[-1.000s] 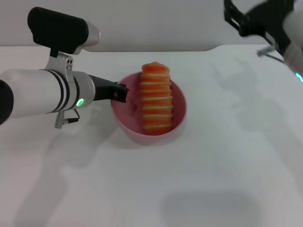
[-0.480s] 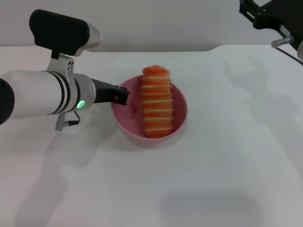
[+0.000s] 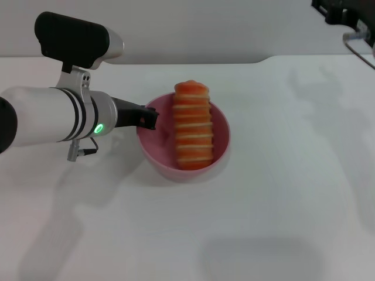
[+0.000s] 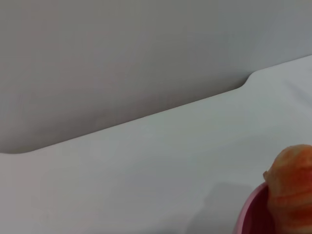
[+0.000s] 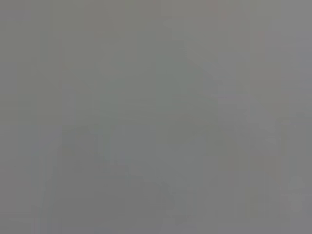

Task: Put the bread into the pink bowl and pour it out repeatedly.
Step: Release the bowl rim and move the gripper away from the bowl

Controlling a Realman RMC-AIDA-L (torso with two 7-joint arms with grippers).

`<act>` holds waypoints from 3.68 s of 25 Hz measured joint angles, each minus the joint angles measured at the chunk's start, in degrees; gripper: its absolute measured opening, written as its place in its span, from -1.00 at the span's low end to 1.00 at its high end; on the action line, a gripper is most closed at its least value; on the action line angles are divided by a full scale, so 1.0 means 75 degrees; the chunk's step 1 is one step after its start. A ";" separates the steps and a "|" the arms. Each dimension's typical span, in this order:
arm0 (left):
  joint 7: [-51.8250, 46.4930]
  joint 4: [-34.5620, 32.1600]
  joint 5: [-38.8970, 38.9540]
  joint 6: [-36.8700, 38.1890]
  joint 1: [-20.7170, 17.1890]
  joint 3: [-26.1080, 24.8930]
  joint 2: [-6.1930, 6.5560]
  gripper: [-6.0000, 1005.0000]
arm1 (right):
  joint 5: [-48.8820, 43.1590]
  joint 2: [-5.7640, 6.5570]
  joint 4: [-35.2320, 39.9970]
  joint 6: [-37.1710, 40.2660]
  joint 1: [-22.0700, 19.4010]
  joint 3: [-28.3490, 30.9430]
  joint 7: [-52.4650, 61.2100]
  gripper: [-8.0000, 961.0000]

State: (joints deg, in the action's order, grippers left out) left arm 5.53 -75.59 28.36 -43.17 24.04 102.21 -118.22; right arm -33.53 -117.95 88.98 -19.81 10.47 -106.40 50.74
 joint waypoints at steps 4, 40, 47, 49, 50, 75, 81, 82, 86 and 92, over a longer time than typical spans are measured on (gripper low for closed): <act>0.0000 0.0049 -0.0005 0.0029 0.0022 0.0002 -0.0003 -0.87 | 0.3261 -0.0108 0.0193 -0.1839 0.0747 0.0832 -0.3319 0.54; -0.0103 0.0190 -0.0015 0.0055 -0.0002 0.0079 -0.0023 -0.83 | 1.0545 -0.0241 -0.4401 0.8804 -0.0632 -0.0457 -1.0343 0.54; -0.0106 0.0189 -0.0035 0.0056 0.0023 0.0071 -0.0023 -0.82 | 1.3016 -0.0214 -0.4879 0.8951 -0.0556 -0.1105 -1.1624 0.54; -0.0106 0.0191 -0.0034 0.0057 0.0018 0.0071 -0.0023 -0.82 | 1.3041 -0.0220 -0.4997 0.8989 -0.0571 -0.1240 -1.1624 0.54; -0.0106 0.0199 -0.0029 0.0057 0.0006 0.0071 -0.0023 -0.82 | 1.3052 -0.0227 -0.5032 0.9017 -0.0586 -0.1305 -1.1624 0.54; -0.0618 0.0419 0.0238 0.0431 -0.0062 0.0788 -0.0039 -0.79 | 1.3084 -0.0194 -0.5205 0.9121 -0.0413 -0.1666 -1.1669 0.54; -0.0621 0.0511 0.0272 0.0495 -0.0077 0.0821 -0.0035 -0.78 | 1.3084 -0.0187 -0.5237 0.9095 -0.0388 -0.1679 -1.1676 0.54; -0.0621 0.0517 0.0287 0.0496 -0.0077 0.0829 -0.0035 -0.78 | 1.3084 -0.0187 -0.5241 0.9090 -0.0388 -0.1679 -1.1677 0.54; -0.0609 0.0535 0.0395 0.0496 -0.0077 0.0850 -0.0027 -0.77 | 1.3085 -0.0187 -0.5253 0.9084 -0.0387 -0.1680 -1.1680 0.54; -0.0533 0.0453 0.0554 0.0425 -0.0077 0.0834 0.0007 -0.76 | 1.3084 -0.0187 -0.5266 0.9060 -0.0373 -0.1680 -1.1682 0.54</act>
State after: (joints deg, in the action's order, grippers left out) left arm 1.53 -72.19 32.51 -39.99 23.47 108.47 -118.17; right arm 64.61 -119.35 49.48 48.14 7.68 -119.00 -36.87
